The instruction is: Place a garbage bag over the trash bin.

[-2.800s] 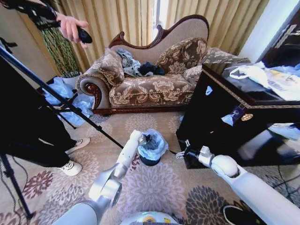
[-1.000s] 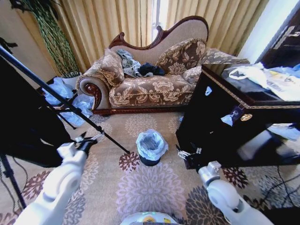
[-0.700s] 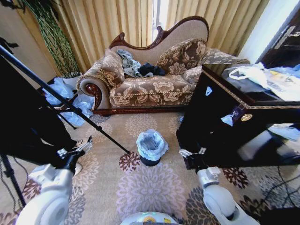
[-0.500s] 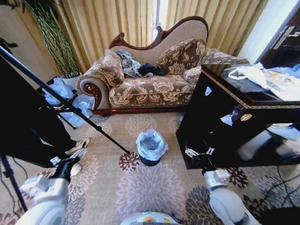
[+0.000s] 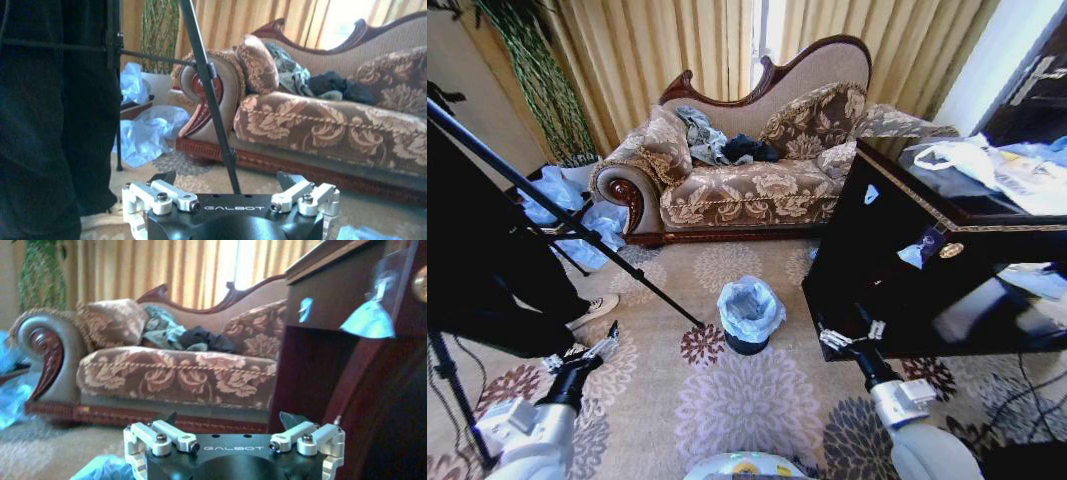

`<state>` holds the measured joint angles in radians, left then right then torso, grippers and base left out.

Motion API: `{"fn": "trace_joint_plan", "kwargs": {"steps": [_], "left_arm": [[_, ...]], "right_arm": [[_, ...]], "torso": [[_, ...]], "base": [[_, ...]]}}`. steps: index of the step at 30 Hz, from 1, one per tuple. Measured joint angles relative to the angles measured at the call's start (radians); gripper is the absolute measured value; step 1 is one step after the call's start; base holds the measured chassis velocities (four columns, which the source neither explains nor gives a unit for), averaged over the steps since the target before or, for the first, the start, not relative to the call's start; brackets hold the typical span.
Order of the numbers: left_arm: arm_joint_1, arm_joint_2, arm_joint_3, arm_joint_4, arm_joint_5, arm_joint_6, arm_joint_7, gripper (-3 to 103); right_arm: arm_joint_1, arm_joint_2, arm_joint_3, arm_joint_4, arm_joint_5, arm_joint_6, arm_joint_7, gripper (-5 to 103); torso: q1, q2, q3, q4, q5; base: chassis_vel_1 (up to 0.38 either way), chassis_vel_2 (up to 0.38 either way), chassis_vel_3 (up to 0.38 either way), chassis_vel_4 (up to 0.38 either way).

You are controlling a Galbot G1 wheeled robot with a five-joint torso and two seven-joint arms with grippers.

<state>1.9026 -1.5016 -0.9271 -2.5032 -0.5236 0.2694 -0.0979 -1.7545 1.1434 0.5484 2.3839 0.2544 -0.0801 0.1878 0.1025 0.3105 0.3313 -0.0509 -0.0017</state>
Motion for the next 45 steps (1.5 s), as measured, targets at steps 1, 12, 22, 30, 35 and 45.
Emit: {"fn": "trace_joint_plan", "kwargs": {"steps": [1, 12, 22, 30, 35, 45], "left_arm": [[0.003, -0.009, 0.006, 0.000, 0.004, -0.009, 0.004, 100], [0.033, -0.037, 0.025, 0.002, 0.029, -0.054, 0.054, 100], [0.023, 0.018, -0.010, 0.003, -0.001, -0.072, 0.111, 100], [0.005, 0.038, -0.003, 0.003, -0.012, -0.082, 0.128, 100], [0.000, 0.039, 0.001, 0.003, -0.012, -0.084, 0.134, 100], [-0.003, 0.043, 0.003, 0.003, -0.011, -0.087, 0.137, 100]], "right_arm": [[-0.020, 0.010, 0.000, 0.010, 0.000, 0.025, 0.000, 100], [-0.089, 0.059, 0.006, 0.060, -0.055, 0.073, -0.043, 100], [-0.098, 0.078, 0.003, 0.080, -0.057, 0.064, -0.075, 100], [-0.104, 0.088, -0.004, 0.079, -0.063, 0.067, -0.086, 100], [-0.105, 0.091, -0.006, 0.082, -0.063, 0.065, -0.091, 100], [-0.106, 0.095, -0.007, 0.084, -0.062, 0.063, -0.094, 100]], "torso": [[0.000, 0.000, 0.000, 0.0000, 0.0001], [0.000, 0.000, 0.000, 0.0001, 0.0000], [0.000, 0.000, 0.000, 0.0001, 0.0000], [0.000, 0.000, 0.000, 0.0001, 0.0000], [0.000, 0.000, 0.000, 0.0001, 0.0000], [0.000, 0.000, 0.000, 0.0001, 0.0001]], "base": [[0.000, 0.000, 0.000, 0.000], [0.000, 0.000, 0.000, 0.000], [0.000, 0.000, 0.000, 0.000], [0.000, 0.000, 0.000, 0.000], [0.000, 0.000, 0.000, 0.000], [0.000, 0.000, 0.000, 0.000]]}}
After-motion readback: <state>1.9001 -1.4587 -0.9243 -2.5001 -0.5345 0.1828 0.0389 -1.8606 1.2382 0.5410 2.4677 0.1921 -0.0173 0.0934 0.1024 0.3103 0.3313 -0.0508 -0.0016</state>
